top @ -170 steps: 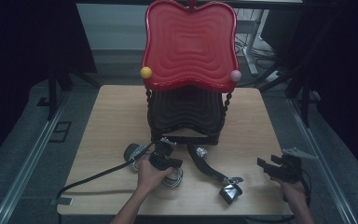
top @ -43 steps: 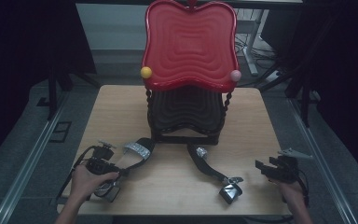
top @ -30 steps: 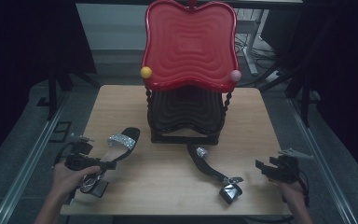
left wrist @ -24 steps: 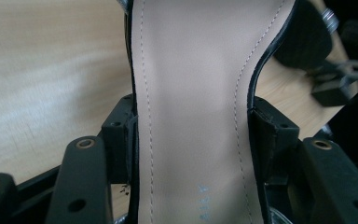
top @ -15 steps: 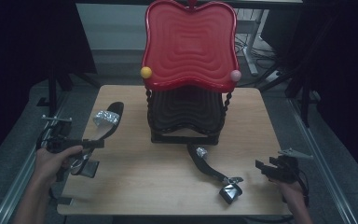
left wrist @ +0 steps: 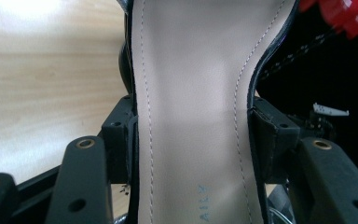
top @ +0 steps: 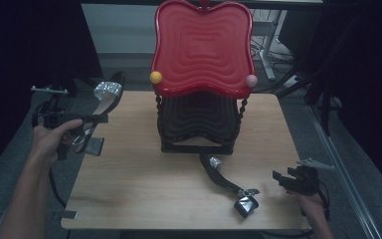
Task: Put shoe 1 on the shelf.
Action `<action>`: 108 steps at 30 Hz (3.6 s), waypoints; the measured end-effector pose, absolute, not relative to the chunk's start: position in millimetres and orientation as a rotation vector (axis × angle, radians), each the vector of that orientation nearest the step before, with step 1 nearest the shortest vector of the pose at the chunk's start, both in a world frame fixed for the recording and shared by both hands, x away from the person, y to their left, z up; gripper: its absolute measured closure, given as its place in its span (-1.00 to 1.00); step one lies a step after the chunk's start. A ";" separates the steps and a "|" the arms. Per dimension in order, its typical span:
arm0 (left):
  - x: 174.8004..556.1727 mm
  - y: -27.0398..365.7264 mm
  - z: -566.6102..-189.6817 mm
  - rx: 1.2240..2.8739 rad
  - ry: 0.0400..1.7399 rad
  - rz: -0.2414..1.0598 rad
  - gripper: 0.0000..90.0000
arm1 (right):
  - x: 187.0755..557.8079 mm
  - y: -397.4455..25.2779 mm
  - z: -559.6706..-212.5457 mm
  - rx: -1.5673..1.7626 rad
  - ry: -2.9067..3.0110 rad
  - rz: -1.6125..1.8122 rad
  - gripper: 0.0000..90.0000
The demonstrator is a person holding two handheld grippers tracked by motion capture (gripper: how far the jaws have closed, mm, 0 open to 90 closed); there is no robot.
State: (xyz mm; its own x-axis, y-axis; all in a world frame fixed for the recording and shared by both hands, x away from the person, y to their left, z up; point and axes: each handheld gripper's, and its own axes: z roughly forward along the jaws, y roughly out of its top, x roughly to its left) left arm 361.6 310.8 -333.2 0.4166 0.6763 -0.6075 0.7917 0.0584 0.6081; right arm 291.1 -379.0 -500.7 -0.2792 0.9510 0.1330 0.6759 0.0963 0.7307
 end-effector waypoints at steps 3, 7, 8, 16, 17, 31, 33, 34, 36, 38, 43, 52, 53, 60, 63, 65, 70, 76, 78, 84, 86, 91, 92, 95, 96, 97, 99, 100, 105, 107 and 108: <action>369.9 309.0 -323.3 1.656 1.297 -0.134 -0.05 | 291.2 -379.2 -501.0 1.599 2.012 1.003 -0.30; 379.6 305.8 -309.3 1.653 1.287 -0.121 -0.05 | 291.5 -379.4 -501.6 1.601 2.009 1.004 -0.30; 381.0 304.8 -306.8 1.646 1.288 -0.120 -0.05 | 291.6 -379.4 -501.6 1.604 2.009 1.003 -0.30; 391.7 295.9 -278.0 1.627 1.254 -0.108 -0.05 | 292.1 -378.9 -502.9 1.605 2.012 1.003 -0.30; 392.6 294.4 -273.7 1.625 1.248 -0.108 -0.05 | 292.2 -378.7 -503.0 1.605 2.012 1.002 -0.30; 412.1 245.5 -204.2 1.646 1.200 -0.065 -0.05 | 292.4 -378.8 -503.2 1.604 2.015 1.001 -0.30; 416.5 232.8 -194.5 1.641 1.192 -0.067 -0.05 | 292.2 -379.7 -502.7 1.602 2.018 1.000 -0.30; 416.5 232.8 -194.5 1.641 1.192 -0.067 -0.05 | 292.1 -379.8 -502.6 1.604 2.017 1.001 -0.30; 419.4 224.8 -190.1 1.640 1.192 -0.064 -0.05 | 292.0 -380.1 -502.6 1.603 2.017 1.000 -0.30; 423.0 215.8 -186.6 1.648 1.190 -0.059 -0.05 | 292.2 -380.6 -502.8 1.610 2.009 1.001 -0.30; 431.5 193.8 -177.8 1.666 1.176 -0.063 -0.05 | 292.6 -382.6 -503.7 1.617 2.008 1.001 -0.30; 449.7 152.1 -169.9 1.679 1.201 -0.034 -0.05 | 292.2 -381.9 -504.1 1.611 2.013 0.999 -0.30; 452.1 148.0 -170.2 1.675 1.205 -0.033 -0.05 | 292.3 -381.7 -504.0 1.612 2.012 1.000 -0.30; 465.8 124.0 -165.1 1.677 1.226 -0.006 -0.06 | 292.3 -383.3 -503.9 1.619 2.008 1.002 -0.30; 470.1 116.9 -164.2 1.671 1.243 0.003 -0.06 | 292.7 -383.9 -504.5 1.620 2.008 1.001 -0.30; 473.2 112.1 -166.1 1.659 1.257 0.009 -0.06 | 292.5 -384.0 -504.1 1.620 2.010 1.001 -0.30; 479.3 100.7 -175.0 1.643 1.320 0.072 -0.06 | 292.9 -384.2 -505.3 1.621 2.008 1.002 -0.30; 488.7 91.7 -189.1 1.692 1.410 0.144 -0.08 | 293.1 -383.2 -505.2 1.624 2.012 1.000 -0.30; 488.7 87.6 -191.0 1.691 1.413 0.162 -0.10 | 293.1 -382.9 -505.2 1.623 2.014 1.000 -0.30; 488.1 87.2 -187.4 1.687 1.407 0.140 -0.37 | 293.2 -382.3 -505.3 1.620 2.018 1.000 -0.30; 486.0 90.1 -185.0 1.671 1.393 0.181 -0.43 | 293.1 -381.7 -505.2 1.614 2.024 0.999 -0.30; 484.2 99.0 -179.5 1.674 1.370 0.191 -0.62 | 292.9 -381.8 -505.1 1.615 2.023 1.000 -0.30; 484.2 99.0 -179.5 1.674 1.370 0.191 -0.62 | 292.9 -381.8 -505.1 1.615 2.023 1.000 -0.30; 478.4 105.6 -176.0 1.667 1.323 0.197 -0.60 | 293.6 -381.7 -505.5 1.616 2.022 0.999 -0.30; 474.8 108.7 -174.7 1.670 1.291 0.196 -0.57 | 293.7 -381.6 -505.6 1.615 2.021 1.000 -0.30; 472.5 110.2 -174.1 1.677 1.269 0.192 -0.50 | 293.6 -381.6 -505.1 1.615 2.019 1.003 -0.30; 465.7 113.8 -172.6 1.686 1.237 0.189 -0.50 | 293.3 -381.8 -504.6 1.616 2.021 1.001 -0.30; 461.2 117.3 -171.7 1.692 1.215 0.189 -0.49 | 293.2 -381.6 -504.6 1.617 2.017 1.004 -0.30; 442.4 134.6 -175.1 1.714 1.157 0.176 -0.39 | 292.0 -379.5 -501.9 1.612 2.021 1.015 -0.30; 434.1 142.7 -178.3 1.716 1.136 0.173 -0.38 | 292.0 -377.8 -502.2 1.607 2.017 1.019 -0.30; 430.3 146.9 -179.9 1.718 1.130 0.176 -0.37 | 291.9 -377.6 -502.1 1.605 2.022 1.018 -0.30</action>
